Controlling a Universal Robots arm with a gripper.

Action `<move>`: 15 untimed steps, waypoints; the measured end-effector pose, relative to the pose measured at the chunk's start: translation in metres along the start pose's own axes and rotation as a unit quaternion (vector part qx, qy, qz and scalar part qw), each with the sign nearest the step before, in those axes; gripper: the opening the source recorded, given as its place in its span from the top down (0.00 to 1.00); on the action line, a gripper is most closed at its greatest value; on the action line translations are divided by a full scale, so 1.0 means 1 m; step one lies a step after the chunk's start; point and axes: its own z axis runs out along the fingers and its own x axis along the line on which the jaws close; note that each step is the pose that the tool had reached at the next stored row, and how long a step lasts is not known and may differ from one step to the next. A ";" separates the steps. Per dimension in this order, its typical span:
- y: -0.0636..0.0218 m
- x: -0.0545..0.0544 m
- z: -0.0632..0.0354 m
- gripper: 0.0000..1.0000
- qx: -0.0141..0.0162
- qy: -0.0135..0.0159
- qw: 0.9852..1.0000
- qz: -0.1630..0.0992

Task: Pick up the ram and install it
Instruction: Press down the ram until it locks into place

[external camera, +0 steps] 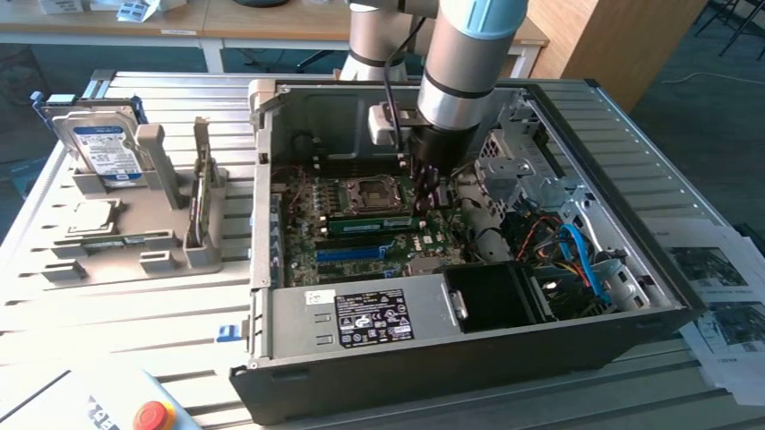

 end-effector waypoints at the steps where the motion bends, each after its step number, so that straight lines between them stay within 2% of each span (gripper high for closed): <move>1: 0.0000 0.000 0.0000 0.90 0.000 0.000 1.000 0.000; 15: 0.0000 0.000 0.0021 0.90 0.000 0.000 1.000 0.000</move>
